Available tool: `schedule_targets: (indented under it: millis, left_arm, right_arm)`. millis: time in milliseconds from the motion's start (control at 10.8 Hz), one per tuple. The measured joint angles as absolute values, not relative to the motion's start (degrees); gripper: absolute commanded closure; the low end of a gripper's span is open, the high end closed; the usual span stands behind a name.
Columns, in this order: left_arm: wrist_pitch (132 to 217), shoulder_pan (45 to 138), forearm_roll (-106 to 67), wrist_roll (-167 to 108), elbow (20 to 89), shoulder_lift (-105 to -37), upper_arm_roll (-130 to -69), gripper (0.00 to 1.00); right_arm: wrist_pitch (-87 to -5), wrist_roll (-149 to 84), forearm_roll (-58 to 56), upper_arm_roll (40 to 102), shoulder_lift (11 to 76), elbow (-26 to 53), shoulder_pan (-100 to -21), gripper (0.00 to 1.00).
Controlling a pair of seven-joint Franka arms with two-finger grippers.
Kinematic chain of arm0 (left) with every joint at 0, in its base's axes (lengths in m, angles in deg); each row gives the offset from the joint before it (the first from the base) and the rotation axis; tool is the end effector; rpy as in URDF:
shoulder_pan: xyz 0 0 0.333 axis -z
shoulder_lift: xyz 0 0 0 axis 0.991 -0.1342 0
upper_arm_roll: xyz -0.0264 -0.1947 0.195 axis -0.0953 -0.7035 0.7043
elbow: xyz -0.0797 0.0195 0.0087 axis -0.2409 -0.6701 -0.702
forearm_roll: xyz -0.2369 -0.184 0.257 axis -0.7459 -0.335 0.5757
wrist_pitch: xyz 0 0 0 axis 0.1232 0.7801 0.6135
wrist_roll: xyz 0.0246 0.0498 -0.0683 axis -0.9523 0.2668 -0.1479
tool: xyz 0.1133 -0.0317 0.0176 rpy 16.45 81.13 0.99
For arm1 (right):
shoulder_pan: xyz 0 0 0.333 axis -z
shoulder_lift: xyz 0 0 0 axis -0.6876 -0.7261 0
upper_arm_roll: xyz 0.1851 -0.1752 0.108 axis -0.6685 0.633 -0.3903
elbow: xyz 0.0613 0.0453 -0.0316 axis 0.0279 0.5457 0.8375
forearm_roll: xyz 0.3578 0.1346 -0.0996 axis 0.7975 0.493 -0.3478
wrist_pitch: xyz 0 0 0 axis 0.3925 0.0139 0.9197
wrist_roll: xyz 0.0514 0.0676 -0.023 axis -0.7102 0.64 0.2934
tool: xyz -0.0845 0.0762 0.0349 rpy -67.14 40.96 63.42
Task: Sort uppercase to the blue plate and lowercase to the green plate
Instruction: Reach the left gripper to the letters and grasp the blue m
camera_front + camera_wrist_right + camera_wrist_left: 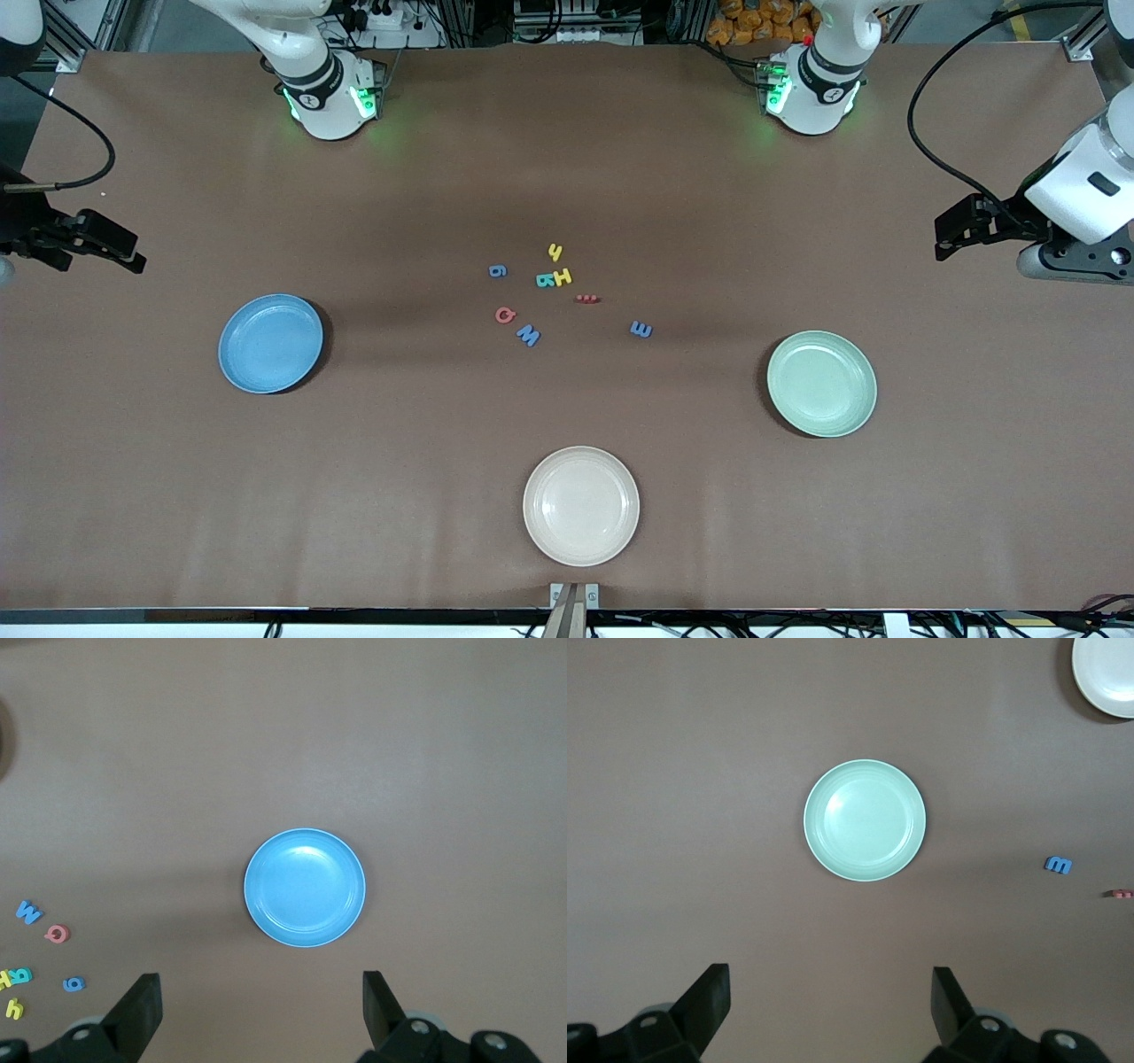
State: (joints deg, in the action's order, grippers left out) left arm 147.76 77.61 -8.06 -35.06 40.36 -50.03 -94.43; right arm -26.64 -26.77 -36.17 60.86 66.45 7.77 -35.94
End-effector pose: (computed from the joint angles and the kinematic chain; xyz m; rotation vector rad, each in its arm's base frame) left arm 0.5751 -0.0738 0.5690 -3.1111 0.2042 -0.0175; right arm 0.5685 -0.0257 0.5530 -3.1085 0.1011 -0.0696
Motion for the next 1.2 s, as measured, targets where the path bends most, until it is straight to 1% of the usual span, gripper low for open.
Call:
schedule_targets:
  millis: [463,741,927,1205]
  left_arm:
    - [147.8,77.5,-8.1,-34.8,41.1,-50.6,-94.4,0.00]
    - [148.5,78.3,-9.6,-32.7,42.1,-53.2,-95.7,0.00]
    - [154.4,80.3,-10.2,-26.2,45.1,-56.0,-98.4,0.00]
    - [166.4,83.7,-10.1,-16.8,52.0,-61.0,-105.3,0.00]
  right_arm:
    - [-26.6,-26.8,-36.2,60.9,66.5,7.8,-35.9,0.00]
    - [-26.6,-26.8,-36.2,60.9,66.5,7.7,-35.9,0.00]
    - [-26.6,-26.8,-36.2,60.9,66.5,7.7,-35.9,0.00]
    - [-26.6,-26.8,-36.2,60.9,66.5,7.7,-35.9,0.00]
